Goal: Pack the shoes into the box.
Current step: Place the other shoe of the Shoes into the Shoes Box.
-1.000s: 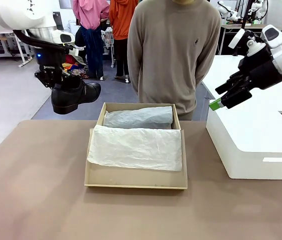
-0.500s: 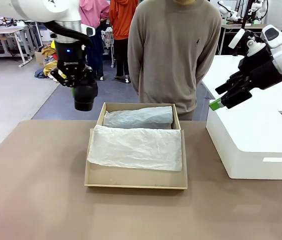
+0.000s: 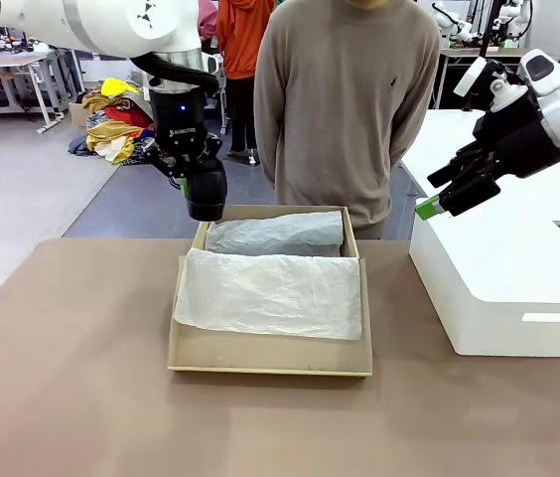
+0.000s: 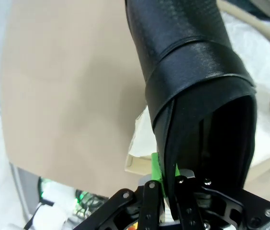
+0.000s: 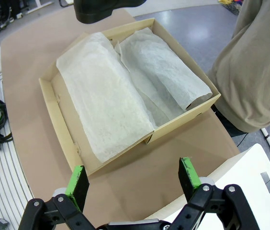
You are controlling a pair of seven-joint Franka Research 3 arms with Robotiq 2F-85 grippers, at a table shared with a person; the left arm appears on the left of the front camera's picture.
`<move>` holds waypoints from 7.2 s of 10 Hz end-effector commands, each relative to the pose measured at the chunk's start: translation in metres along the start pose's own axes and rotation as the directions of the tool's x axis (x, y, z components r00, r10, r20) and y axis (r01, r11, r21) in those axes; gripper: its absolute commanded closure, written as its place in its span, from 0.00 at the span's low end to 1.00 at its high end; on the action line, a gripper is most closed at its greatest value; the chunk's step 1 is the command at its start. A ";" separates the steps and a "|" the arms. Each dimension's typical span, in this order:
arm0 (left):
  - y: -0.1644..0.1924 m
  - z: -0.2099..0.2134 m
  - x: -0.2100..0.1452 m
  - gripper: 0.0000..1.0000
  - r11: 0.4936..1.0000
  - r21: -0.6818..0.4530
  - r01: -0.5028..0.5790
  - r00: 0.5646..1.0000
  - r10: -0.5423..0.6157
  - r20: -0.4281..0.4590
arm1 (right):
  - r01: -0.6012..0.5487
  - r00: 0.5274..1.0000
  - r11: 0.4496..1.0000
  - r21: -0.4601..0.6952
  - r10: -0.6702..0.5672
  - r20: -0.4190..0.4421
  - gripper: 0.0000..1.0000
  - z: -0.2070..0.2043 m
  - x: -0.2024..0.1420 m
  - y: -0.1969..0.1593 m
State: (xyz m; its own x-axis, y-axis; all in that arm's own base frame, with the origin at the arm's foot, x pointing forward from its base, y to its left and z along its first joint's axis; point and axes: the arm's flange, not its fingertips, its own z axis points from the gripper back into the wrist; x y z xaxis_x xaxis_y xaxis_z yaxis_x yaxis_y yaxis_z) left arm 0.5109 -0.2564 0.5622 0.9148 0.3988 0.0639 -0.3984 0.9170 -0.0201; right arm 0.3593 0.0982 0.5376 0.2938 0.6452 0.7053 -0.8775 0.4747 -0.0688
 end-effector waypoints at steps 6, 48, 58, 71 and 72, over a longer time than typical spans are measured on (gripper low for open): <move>0.006 -0.001 0.005 1.00 1.000 0.011 0.005 1.000 -0.005 -0.009 | -0.011 1.000 1.000 0.013 0.011 0.022 0.00 -0.002 0.000 -0.002; -0.221 -0.106 -0.076 1.00 0.442 -0.026 -0.896 0.442 0.897 0.019 | -0.011 1.000 1.000 0.013 0.011 0.022 0.00 -0.002 0.000 -0.002; -0.234 -0.135 -0.077 1.00 0.446 0.012 -0.895 0.446 0.895 -0.015 | -0.011 1.000 1.000 0.013 0.011 0.022 0.00 -0.002 0.000 -0.002; -0.214 -0.063 -0.069 0.00 0.476 -0.043 -0.878 0.477 0.878 -0.034 | -0.011 1.000 1.000 0.013 0.011 0.022 0.00 -0.002 0.000 -0.002; -0.214 -0.063 -0.069 0.00 0.476 -0.043 -0.878 0.477 0.878 -0.034 | -0.011 1.000 1.000 0.013 0.011 0.022 0.00 -0.002 0.000 -0.002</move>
State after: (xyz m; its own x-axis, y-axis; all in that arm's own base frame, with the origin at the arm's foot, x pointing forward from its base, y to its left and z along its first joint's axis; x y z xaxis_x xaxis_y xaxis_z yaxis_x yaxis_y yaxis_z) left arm 0.5360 -0.4775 0.5068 0.0950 0.9952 -0.0240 -0.9890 0.0916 -0.1160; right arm 0.3593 0.0981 0.5376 0.2939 0.6453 0.7051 -0.8774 0.4748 -0.0688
